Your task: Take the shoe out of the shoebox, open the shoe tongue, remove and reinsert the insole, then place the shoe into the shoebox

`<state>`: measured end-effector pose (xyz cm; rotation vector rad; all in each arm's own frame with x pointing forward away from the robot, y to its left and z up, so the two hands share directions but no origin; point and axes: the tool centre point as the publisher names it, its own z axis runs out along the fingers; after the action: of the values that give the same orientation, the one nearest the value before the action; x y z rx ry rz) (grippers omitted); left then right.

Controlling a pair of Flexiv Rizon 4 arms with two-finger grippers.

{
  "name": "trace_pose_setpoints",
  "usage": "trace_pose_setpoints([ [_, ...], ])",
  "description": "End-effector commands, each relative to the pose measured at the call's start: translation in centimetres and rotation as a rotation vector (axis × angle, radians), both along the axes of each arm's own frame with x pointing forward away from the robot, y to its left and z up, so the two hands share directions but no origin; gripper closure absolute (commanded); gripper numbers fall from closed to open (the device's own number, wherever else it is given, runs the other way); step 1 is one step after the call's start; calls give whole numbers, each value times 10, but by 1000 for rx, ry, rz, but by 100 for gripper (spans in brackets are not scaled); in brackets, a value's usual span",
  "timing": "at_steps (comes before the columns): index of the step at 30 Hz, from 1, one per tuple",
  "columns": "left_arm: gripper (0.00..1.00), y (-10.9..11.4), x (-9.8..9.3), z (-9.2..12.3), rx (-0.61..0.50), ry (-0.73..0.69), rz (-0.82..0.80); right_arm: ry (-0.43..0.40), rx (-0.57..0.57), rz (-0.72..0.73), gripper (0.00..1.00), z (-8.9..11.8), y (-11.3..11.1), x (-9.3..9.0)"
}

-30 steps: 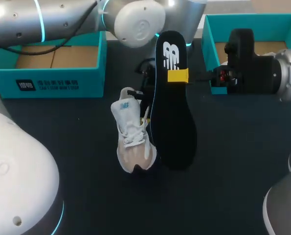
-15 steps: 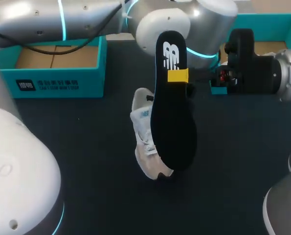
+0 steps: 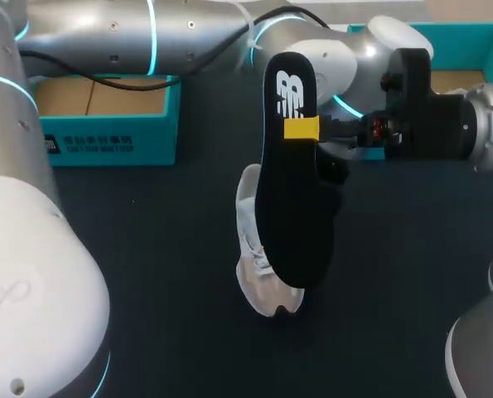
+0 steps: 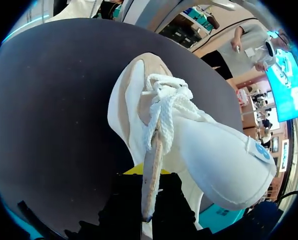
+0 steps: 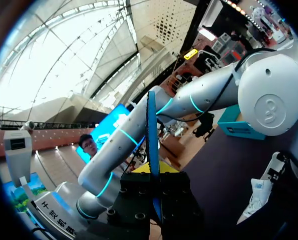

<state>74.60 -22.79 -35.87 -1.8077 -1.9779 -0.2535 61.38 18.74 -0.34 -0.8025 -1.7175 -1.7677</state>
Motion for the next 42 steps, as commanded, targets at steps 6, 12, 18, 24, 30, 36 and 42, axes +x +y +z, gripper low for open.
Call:
trace_pose_setpoints([
  [6, 100, -1, -2, -16, 58, 22, 0, 2, -4, -2, 100, 0, 3, 0],
  [12, 100, 0, -2, -21, 64, 35, -4, 2, -4, -2, 100, 0, 3, 0],
  [18, 0, 3, -3, -13, 44, 40, -2, 2, -4, -2, 100, 0, 3, 0],
  [24, 0, 2, 6, 2, -16, 60, -3, 2, -4, -2, 100, 0, 3, 0],
  [30, 0, -3, 22, 28, -107, 32, 3, 2, -4, -2, 100, 0, 3, 0],
  [36, 0, -6, 42, 58, -195, -21, 16, 2, -4, -2, 100, 0, 3, 0],
  [42, 0, -8, 64, 77, -283, -49, 20, 2, -4, -2, 100, 0, 3, 0],
])
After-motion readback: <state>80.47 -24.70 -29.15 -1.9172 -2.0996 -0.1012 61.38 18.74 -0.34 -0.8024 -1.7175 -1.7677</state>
